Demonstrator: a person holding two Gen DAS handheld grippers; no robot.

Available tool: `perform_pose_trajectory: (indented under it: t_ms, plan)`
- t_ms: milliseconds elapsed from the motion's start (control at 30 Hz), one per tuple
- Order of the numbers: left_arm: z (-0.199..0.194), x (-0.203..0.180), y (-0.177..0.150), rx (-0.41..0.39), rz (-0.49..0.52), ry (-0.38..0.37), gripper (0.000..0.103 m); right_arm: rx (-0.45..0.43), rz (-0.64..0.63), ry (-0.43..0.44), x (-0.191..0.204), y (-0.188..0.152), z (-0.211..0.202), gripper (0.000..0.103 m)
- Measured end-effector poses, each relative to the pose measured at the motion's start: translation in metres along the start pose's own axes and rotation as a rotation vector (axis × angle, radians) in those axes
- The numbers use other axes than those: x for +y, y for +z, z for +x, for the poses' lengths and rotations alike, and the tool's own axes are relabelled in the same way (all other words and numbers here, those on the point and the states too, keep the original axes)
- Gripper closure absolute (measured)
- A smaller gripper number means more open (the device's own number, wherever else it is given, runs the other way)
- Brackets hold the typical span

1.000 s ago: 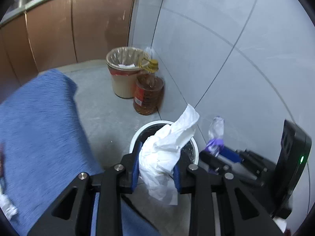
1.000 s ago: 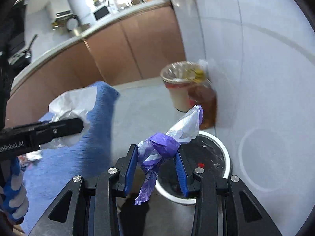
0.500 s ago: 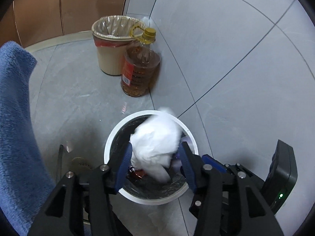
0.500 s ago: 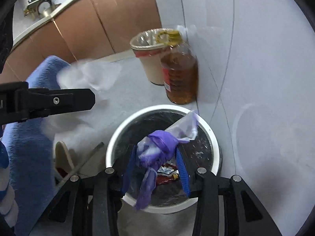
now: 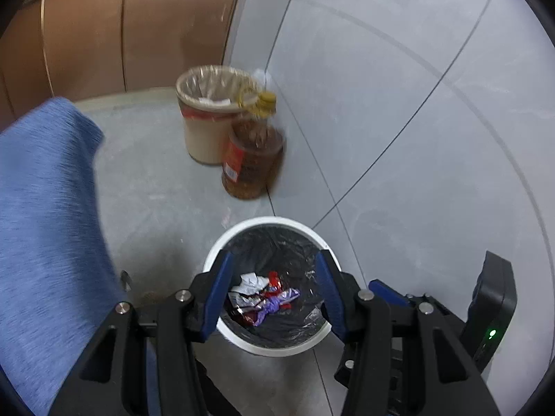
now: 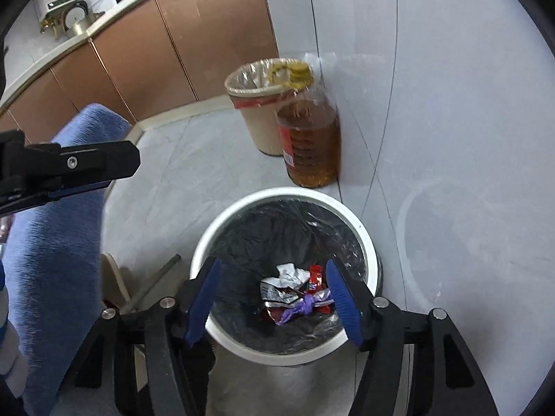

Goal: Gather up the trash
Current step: 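Move both open tools back over the remaining trash on the towel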

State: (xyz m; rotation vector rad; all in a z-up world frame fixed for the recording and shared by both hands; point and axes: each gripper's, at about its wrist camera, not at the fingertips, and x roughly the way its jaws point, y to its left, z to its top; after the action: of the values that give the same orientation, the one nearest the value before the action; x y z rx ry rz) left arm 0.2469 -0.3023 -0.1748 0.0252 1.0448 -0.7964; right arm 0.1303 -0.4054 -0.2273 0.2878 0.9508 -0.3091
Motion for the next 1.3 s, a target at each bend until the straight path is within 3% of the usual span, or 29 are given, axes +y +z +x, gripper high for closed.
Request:
perform_pose_trajectory:
  t_ms: [267,400,533,867,1300]
  plan:
    - [-0.106,0.005,-0.023,-0.241,0.044,0.111,0.055,-0.180,-0.036,-0.025,0.041,0.008,-0.083,0.021]
    - [-0.154,0.011,-0.038,-0.303,0.066,0.157,0.055,-0.286,-0.059,-0.026,0.064,0.007,-0.133,0.015]
    - [-0.197,0.017,-0.058,-0.364,0.087,0.213,0.055,-0.401,-0.098,-0.019,0.089,-0.001,-0.181,0.001]
    - [-0.304,0.027,-0.112,-0.527,0.086,0.375,0.037,-0.565,-0.204,0.092,0.146,-0.025,-0.266,0.000]
    - [-0.383,0.041,-0.174,-0.669,0.016,0.494,0.027,-0.682,-0.320,0.169,0.200,-0.058,-0.324,0.000]
